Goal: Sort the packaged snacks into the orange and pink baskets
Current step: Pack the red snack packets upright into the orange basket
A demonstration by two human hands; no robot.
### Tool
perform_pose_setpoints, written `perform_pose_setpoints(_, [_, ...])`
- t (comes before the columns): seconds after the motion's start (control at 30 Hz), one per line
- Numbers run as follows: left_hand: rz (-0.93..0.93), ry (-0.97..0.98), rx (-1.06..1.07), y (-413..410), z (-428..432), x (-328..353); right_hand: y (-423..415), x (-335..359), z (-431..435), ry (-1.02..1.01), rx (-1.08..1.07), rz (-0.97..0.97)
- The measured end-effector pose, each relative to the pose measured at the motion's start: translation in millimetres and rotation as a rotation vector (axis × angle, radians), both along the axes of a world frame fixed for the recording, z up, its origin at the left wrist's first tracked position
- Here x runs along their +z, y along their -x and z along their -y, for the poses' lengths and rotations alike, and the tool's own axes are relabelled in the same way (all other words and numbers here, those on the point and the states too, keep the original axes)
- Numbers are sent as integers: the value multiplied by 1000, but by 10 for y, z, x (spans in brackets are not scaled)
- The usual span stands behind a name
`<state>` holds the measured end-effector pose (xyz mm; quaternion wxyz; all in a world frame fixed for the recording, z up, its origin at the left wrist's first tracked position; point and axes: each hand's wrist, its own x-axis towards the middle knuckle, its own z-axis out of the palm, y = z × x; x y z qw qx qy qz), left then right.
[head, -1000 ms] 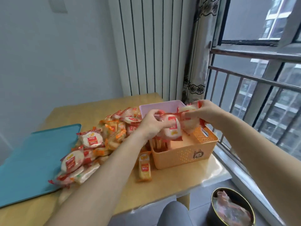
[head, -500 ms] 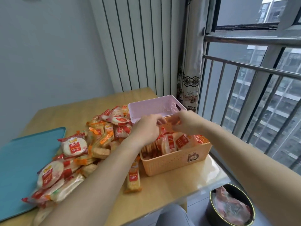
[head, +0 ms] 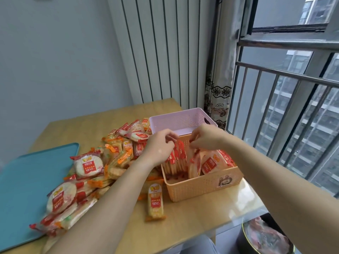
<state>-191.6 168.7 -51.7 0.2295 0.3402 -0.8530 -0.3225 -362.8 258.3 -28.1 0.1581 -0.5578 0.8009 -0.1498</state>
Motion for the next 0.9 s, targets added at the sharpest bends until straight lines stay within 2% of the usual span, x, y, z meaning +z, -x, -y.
perform_pose_setpoints(0.13, [-42, 62, -5, 3, -9, -35, 64, 93, -68, 224, -58, 32])
perform_pose_setpoints(0.33, [21, 104, -107, 54, -48, -105, 1, -78, -89, 286, -77, 142])
perform_pose_setpoints(0.5, [15, 82, -127, -3, -16, -158, -50, -116, -198, 411, -138, 125])
perform_pose_setpoints(0.6, [15, 87, -120, -3, -17, -158, -173, -239, -208, 349, -51, 60])
perform_pose_setpoints(0.77, [121, 257, -183, 72, -109, -151, -155, -282, -168, 103, 55, 51])
perform_pose_setpoints(0.9, [266, 363, -185, 89, -137, -132, 10, -78, -263, 106, 8, 94])
